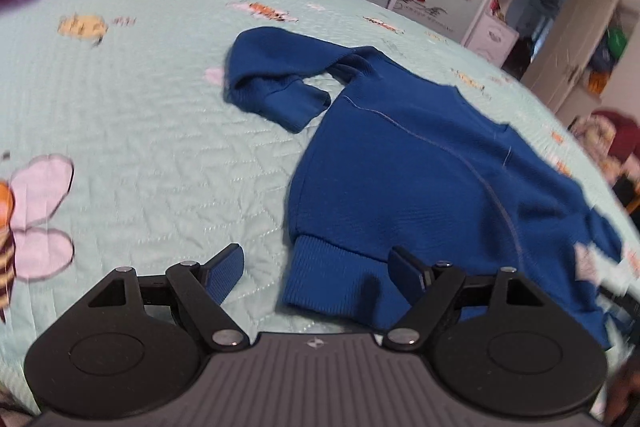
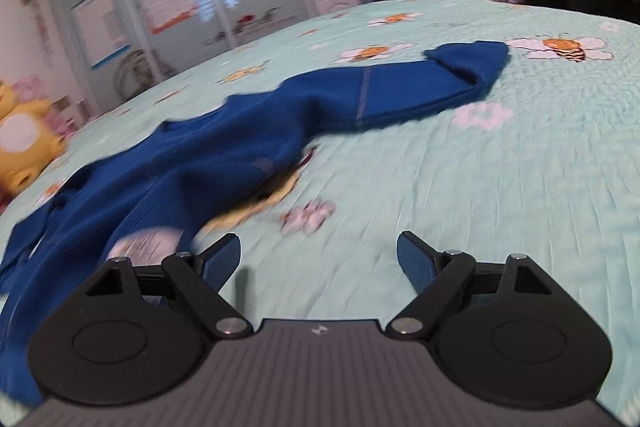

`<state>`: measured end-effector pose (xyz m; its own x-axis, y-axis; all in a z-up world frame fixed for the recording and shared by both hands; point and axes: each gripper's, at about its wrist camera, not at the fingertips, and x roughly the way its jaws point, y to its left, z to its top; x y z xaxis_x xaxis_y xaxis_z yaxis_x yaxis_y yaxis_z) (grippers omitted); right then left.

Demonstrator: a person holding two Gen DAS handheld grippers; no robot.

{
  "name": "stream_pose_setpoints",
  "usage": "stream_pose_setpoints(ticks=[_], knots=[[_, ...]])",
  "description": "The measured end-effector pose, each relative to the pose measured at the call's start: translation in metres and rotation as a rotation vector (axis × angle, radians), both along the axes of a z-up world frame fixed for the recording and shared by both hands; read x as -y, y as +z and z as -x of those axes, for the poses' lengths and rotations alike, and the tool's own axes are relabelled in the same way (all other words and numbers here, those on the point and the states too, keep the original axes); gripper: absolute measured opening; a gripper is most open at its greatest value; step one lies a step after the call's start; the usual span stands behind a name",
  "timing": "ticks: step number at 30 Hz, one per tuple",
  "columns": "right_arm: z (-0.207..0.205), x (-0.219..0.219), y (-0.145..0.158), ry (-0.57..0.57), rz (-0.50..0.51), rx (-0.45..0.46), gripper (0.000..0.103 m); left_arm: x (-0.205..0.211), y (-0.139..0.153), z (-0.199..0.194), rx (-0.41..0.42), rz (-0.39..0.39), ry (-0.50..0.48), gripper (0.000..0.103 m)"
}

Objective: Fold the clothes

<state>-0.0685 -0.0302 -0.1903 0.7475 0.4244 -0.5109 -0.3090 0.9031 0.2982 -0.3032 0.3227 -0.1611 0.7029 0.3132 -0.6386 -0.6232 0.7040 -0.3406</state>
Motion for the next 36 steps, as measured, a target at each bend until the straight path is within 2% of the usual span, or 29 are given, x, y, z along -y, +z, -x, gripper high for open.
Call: stream_pose_setpoints(ticks=[3,5,10,11,12,14,15,17,19,20,21,22,23,24,26,29,32,34,36], knots=[[0.019,-0.001,0.006,0.068,-0.003,-0.022,0.085,-0.011,0.001,0.001,0.030,0.076,0.024,0.082],[0.028,0.002,0.009,0.121,-0.064,-0.055,0.085,-0.014,0.001,0.002,0.038,0.108,0.034,0.082],[0.038,-0.001,0.012,0.224,-0.159,-0.119,0.081,-0.015,0.002,-0.005,0.018,0.115,0.026,0.088],[0.039,-0.002,0.011,0.238,-0.179,-0.135,0.072,-0.014,0.002,-0.008,0.016,0.116,0.024,0.093],[0.037,-0.004,0.009,0.258,-0.202,-0.158,0.069,-0.014,0.002,-0.010,0.014,0.116,0.022,0.098],[0.036,-0.008,0.005,0.280,-0.224,-0.184,0.053,-0.011,0.002,-0.019,-0.005,0.099,0.024,0.101],[0.035,-0.010,0.004,0.272,-0.211,-0.182,0.049,-0.009,0.002,-0.025,-0.021,0.081,0.025,0.101],[0.032,-0.009,0.002,0.252,-0.204,-0.188,0.032,-0.004,0.001,-0.033,-0.052,0.042,0.025,0.100],[0.027,-0.003,0.000,0.239,-0.232,-0.219,0.023,0.001,0.002,-0.037,-0.068,0.018,0.028,0.084],[0.025,0.000,0.000,0.235,-0.248,-0.235,0.018,0.000,0.003,-0.036,-0.056,0.040,0.027,0.060],[0.022,0.002,-0.001,0.231,-0.262,-0.250,0.017,-0.001,0.005,-0.035,-0.044,0.063,0.026,0.031],[0.022,0.004,0.000,0.234,-0.272,-0.257,0.015,-0.002,0.006,-0.034,-0.032,0.086,0.025,0.015],[0.023,0.004,0.002,0.235,-0.276,-0.256,0.012,-0.004,0.008,-0.029,0.012,0.142,0.025,0.015],[0.025,0.005,0.005,0.238,-0.277,-0.250,0.011,-0.003,0.013,-0.024,0.049,0.159,0.035,0.015],[0.031,0.009,0.016,0.244,-0.288,-0.229,0.008,0.003,0.031,-0.014,0.094,0.148,0.026,0.015],[0.044,0.025,0.046,0.257,-0.328,-0.176,0.008,0.010,0.063,0.006,0.193,0.182,-0.006,0.014],[0.066,0.050,0.081,0.272,-0.361,-0.118,0.007,0.024,0.091,0.023,0.243,0.149,-0.050,0.014],[0.080,0.068,0.102,0.282,-0.378,-0.080,0.007,0.030,0.096,0.027,0.247,0.148,-0.065,0.015],[0.088,0.079,0.102,0.280,-0.356,-0.087,0.008,0.031,0.084,0.021,0.178,0.147,-0.072,0.022]])
